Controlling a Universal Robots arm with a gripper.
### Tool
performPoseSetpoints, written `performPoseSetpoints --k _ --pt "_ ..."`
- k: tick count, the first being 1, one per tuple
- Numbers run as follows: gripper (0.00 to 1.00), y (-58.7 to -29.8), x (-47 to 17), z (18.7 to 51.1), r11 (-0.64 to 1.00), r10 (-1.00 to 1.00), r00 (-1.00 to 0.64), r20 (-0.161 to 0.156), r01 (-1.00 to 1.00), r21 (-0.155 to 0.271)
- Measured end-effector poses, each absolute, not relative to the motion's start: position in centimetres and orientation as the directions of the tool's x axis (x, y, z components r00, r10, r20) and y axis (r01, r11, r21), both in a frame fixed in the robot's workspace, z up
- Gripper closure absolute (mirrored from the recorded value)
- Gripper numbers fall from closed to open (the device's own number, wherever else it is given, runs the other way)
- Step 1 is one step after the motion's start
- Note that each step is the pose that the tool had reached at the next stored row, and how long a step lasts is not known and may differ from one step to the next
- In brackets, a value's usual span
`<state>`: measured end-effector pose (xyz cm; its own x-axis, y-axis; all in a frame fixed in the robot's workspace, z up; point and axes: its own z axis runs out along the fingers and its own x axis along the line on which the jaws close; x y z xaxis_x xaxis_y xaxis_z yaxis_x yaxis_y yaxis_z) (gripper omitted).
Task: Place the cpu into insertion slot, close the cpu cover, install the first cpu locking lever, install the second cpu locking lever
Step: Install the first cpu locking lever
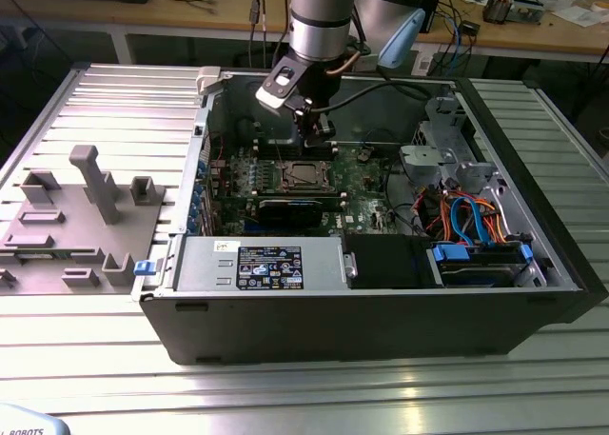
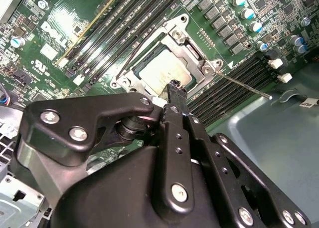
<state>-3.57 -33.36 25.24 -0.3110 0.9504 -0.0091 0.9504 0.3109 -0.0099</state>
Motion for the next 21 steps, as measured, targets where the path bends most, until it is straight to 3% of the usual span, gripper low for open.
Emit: performPoseSetpoints --k 21 --pt "0.89 -33.36 -3.56 25.19 0.398 0.918 -0.398 -0.009 0.918 -0.010"
